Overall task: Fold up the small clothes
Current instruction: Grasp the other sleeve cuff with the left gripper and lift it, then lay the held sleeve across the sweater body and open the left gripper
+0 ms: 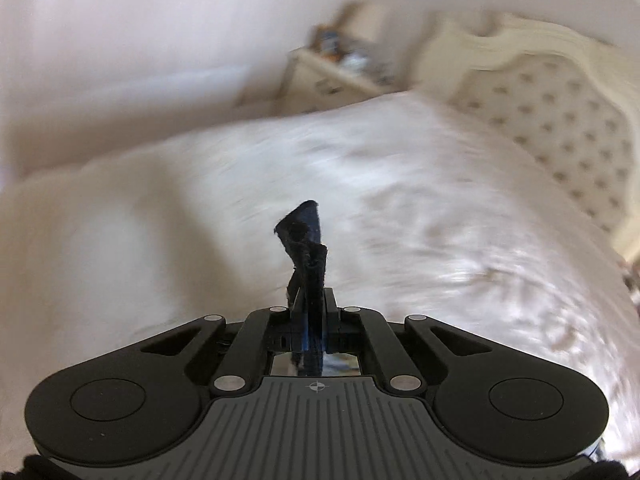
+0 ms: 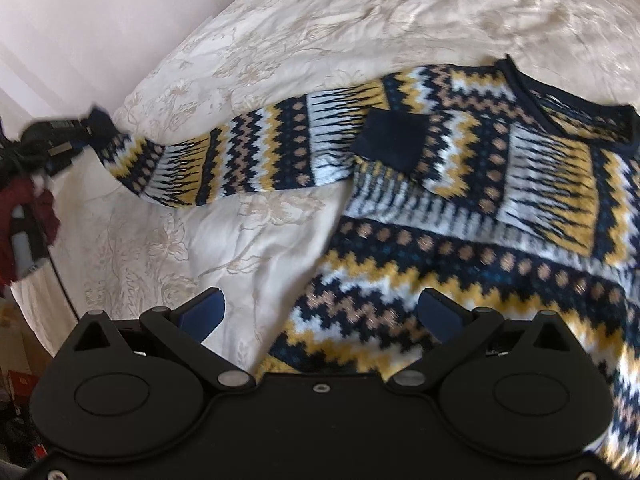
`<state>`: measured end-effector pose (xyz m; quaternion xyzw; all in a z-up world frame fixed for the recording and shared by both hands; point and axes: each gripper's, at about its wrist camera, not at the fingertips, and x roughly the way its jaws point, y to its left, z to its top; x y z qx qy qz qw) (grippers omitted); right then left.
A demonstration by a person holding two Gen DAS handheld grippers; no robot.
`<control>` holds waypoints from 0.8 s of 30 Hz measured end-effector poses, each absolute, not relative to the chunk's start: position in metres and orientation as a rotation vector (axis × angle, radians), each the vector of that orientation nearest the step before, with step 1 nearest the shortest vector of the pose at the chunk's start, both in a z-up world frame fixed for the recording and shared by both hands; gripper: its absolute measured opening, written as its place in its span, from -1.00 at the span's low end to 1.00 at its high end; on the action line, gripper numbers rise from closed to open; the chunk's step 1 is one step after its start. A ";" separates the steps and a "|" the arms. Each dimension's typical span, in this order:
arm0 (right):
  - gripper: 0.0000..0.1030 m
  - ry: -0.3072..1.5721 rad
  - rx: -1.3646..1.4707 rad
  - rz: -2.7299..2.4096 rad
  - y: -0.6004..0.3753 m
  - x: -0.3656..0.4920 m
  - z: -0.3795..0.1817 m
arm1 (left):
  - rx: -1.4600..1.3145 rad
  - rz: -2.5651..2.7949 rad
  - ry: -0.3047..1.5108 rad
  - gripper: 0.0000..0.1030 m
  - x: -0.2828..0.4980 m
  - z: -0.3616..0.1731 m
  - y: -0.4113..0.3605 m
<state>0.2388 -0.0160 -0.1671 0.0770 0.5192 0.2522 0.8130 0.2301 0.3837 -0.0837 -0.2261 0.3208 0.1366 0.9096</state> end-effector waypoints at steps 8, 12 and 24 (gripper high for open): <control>0.99 1.073 0.261 0.516 -0.074 0.217 -0.169 | -0.363 0.012 0.552 -0.91 0.268 -0.015 0.260; 0.99 1.049 0.314 0.488 -0.114 0.203 -0.168 | -0.333 -0.127 0.521 -0.91 0.287 -0.002 0.184; 0.99 1.011 0.428 0.366 -0.240 0.177 -0.175 | -0.238 -0.457 0.683 -0.91 0.333 -0.077 -0.030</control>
